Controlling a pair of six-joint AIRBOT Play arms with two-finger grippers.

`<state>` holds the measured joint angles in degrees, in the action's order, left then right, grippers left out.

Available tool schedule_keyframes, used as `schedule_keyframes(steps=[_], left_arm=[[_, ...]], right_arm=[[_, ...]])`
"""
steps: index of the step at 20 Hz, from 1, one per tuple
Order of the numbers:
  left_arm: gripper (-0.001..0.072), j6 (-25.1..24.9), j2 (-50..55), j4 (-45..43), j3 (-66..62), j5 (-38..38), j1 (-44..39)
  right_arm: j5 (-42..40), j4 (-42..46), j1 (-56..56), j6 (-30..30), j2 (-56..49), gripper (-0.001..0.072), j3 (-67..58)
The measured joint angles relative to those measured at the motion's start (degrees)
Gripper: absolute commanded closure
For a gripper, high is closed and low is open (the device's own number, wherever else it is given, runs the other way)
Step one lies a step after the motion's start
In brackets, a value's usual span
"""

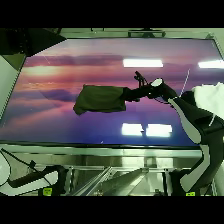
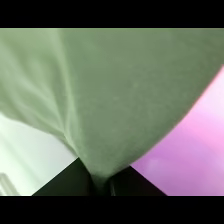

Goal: Fold the shirts.

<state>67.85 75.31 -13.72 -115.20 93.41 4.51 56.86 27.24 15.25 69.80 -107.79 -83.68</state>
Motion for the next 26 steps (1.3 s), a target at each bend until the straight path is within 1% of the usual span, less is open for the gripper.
schedule_keyframes(steps=[2,5,8,12,14,16,18,21,23,24,26], left_arm=[[0.0689,0.0,0.0,0.0,0.0,0.1,0.0],[0.0689,0.0,0.0,0.0,0.0,0.1,0.0],[0.0689,0.2,0.0,0.0,0.0,0.0,0.0],[0.0689,0.2,0.0,-0.1,0.0,0.0,0.0],[0.0689,0.2,0.0,-0.1,0.0,0.0,0.0],[0.0689,0.2,0.0,-0.1,0.0,0.0,0.0],[0.0689,0.2,0.1,-0.1,0.0,0.0,0.0],[0.0689,0.2,0.1,0.0,0.6,0.0,0.0],[0.0689,0.1,0.0,0.2,2.4,0.0,0.0],[0.0689,0.0,0.0,0.3,3.7,0.0,0.0],[0.0689,-0.2,0.0,0.3,6.8,-0.1,0.0]], right_arm=[[0.2,-1.2,-1.0,0.2,1.2,0.0695,-3.5],[0.1,-2.3,-5.0,4.4,3.9,0.0695,-10.7],[0.0,-1.3,-12.0,11.9,7.7,0.0696,-18.3],[-0.2,3.5,-25.1,23.9,14.4,0.0696,-23.7],[0.5,4.9,-32.5,28.1,17.7,0.0696,-24.7],[3.1,6.8,-39.5,31.3,20.6,0.0696,-25.2],[8.5,12.2,-45.3,35.1,23.4,0.0698,-25.2],[18.0,29.0,-50.1,42.0,29.3,0.0697,-21.4],[22.1,41.9,-51.5,46.0,35.1,0.0697,-13.4],[22.8,47.3,-52.0,47.7,38.3,0.0696,-7.9],[21.7,54.5,-52.5,50.6,44.8,0.0694,4.9]])
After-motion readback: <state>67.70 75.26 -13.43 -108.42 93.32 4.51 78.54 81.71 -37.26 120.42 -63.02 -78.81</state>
